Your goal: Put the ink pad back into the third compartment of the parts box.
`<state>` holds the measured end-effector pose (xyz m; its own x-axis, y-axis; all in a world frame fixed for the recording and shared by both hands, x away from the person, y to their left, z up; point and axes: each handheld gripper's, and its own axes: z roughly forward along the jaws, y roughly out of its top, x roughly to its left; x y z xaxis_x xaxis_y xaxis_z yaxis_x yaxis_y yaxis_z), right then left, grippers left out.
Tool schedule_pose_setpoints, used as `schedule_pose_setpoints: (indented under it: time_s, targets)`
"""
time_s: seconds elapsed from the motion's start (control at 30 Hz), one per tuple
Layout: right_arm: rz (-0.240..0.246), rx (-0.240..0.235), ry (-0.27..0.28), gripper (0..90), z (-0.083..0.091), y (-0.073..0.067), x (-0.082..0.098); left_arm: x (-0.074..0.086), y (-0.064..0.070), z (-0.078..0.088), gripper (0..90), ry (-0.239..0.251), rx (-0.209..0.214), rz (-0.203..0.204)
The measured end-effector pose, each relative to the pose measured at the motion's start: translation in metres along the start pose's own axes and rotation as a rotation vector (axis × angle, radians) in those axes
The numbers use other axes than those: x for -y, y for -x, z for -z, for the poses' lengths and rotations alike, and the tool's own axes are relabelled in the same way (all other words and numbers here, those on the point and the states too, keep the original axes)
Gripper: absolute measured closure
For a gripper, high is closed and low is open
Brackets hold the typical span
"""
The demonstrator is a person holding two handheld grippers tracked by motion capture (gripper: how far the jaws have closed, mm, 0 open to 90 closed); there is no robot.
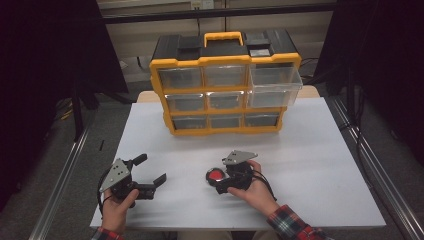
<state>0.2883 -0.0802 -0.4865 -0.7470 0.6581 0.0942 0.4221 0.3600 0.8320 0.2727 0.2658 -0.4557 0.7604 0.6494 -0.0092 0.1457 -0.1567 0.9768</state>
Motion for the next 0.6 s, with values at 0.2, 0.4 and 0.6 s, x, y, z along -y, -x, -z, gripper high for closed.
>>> schedule_pose_setpoints:
  time_s: [0.2, 0.4, 0.6]
  targets:
    - [0.021, -0.018, -0.042, 17.4, -0.004, -0.002, -0.002, 0.0, 0.0, 0.0, 2.0, -0.003, -0.004, -0.001]
    - [0.04, -0.025, -0.1, 20.5, -0.009, -0.004, -0.003, 0.0, 0.0, 0.0, 1.9, -0.001, -0.003, 0.003]
    - [0.049, -0.015, -0.127, 24.1, -0.014, -0.006, -0.004, 0.0, 0.0, 0.0, 2.0, 0.003, 0.001, 0.003]
